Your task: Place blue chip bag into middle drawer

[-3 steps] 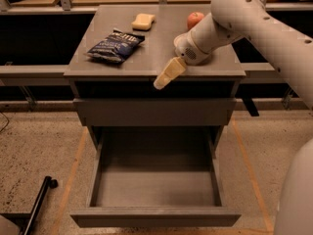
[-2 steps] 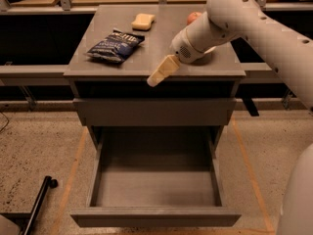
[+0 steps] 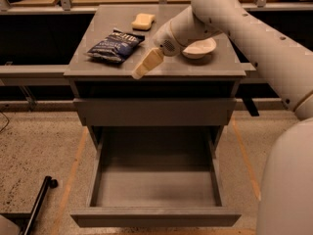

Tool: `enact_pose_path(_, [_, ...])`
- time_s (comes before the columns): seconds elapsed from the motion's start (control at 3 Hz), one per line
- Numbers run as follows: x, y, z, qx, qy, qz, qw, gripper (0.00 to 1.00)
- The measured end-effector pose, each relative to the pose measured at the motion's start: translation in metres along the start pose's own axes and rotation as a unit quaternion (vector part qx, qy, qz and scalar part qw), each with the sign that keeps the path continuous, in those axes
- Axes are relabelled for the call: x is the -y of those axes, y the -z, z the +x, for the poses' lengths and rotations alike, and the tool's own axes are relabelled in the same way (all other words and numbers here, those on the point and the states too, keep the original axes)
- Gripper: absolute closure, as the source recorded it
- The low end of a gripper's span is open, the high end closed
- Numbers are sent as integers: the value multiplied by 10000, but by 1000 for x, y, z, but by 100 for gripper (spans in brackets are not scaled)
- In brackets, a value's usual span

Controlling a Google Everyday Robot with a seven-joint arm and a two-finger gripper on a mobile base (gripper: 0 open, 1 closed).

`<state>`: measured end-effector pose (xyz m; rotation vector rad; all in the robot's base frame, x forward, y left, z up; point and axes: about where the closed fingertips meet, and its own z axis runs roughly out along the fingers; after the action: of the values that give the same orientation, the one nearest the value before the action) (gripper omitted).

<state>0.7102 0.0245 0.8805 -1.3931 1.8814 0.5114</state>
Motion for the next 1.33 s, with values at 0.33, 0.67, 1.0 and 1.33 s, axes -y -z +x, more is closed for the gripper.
enact_pose_path(0.33, [10, -31, -15, 263, 100, -205, 9994, 0])
enact_pose_path(0.67, [23, -59, -31, 526, 187, -342, 9979, 0])
enact_pose_path(1.0, [34, -88, -49, 718, 302, -448, 9960, 0])
enact_pose_path(1.33, [40, -114, -65, 816, 391, -563, 9943, 0])
